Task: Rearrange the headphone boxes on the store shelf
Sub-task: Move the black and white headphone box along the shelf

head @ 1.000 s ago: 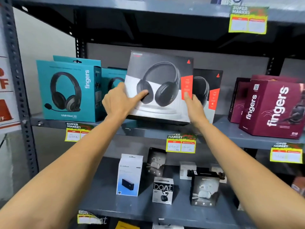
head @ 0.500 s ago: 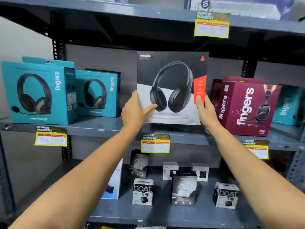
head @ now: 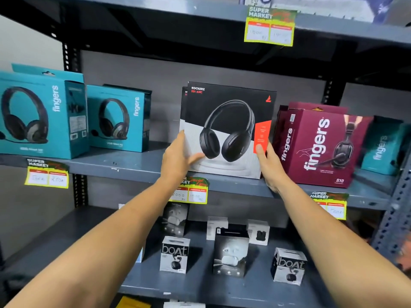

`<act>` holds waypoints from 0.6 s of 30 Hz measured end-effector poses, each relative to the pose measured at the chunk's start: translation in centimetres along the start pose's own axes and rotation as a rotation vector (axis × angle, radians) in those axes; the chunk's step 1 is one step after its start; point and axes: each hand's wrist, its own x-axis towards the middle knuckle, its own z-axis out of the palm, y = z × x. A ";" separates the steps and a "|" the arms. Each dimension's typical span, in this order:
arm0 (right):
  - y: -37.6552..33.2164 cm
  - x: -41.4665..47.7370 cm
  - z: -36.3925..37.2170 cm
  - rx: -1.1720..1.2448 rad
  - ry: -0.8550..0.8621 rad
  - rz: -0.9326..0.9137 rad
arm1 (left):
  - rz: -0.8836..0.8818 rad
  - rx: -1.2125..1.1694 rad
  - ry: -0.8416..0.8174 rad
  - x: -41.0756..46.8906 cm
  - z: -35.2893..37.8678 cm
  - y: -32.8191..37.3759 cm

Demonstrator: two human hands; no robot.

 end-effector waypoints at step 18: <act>-4.9 -3.3 17.0 -0.571 0.084 -0.623 | 0.000 0.438 0.429 -0.8 -16.1 -10.4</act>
